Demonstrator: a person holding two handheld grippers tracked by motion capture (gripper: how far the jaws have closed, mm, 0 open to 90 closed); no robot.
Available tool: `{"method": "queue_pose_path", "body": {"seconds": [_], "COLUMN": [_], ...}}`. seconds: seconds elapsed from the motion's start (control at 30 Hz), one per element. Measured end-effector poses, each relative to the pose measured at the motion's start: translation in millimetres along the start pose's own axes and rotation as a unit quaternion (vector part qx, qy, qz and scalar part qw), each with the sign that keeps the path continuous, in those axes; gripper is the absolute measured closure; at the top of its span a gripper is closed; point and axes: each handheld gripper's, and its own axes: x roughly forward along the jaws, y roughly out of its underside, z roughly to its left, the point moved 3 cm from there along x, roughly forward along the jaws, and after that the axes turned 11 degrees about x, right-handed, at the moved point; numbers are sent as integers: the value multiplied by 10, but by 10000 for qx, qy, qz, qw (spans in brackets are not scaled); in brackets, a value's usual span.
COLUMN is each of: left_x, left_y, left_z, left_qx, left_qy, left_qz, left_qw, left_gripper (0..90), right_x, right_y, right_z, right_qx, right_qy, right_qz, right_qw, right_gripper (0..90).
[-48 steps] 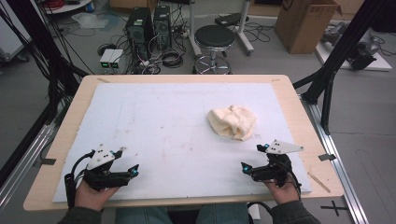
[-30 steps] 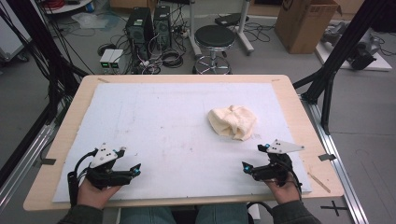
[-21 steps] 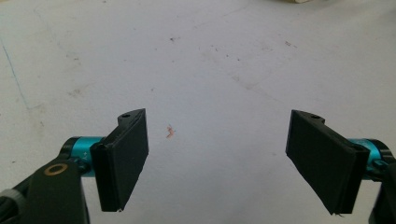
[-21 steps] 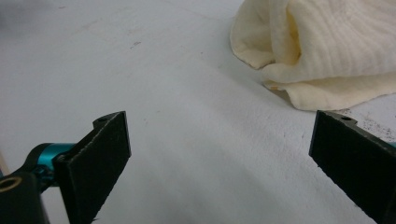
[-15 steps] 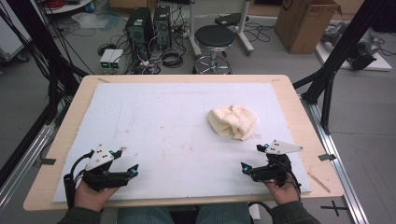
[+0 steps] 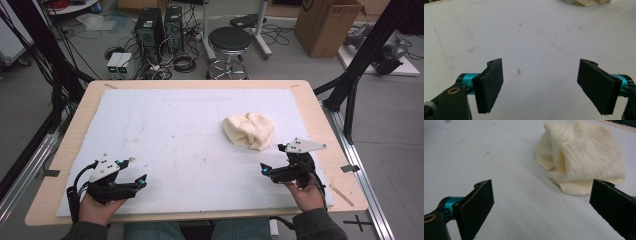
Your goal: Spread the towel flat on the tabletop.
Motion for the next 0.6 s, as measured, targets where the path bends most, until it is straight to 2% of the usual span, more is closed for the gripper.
{"method": "queue_pose_path", "body": {"seconds": [0.1,0.3,0.5,0.6], "left_x": [0,-5,-14,-11], "left_y": [0,2,2,-7], "left_z": [1,-4,-1,-6], "left_qx": [10,16,47,33], "left_qy": [-15,-44,-20,-24], "left_qz": [-10,-7,-15,-45], "left_qw": [10000,10000,10000,10000], "left_gripper": [214,213,213,213], "right_x": [27,91,111,132], "right_y": [-131,-334,-501,-645], "right_z": [-28,-126,-130,-129], "right_qx": [-29,110,8,-2], "right_qy": [-26,-102,-68,-82], "right_qz": [58,89,172,214], "right_qw": [10000,9998,9998,9997], "right_gripper": [51,55,63,64]}}
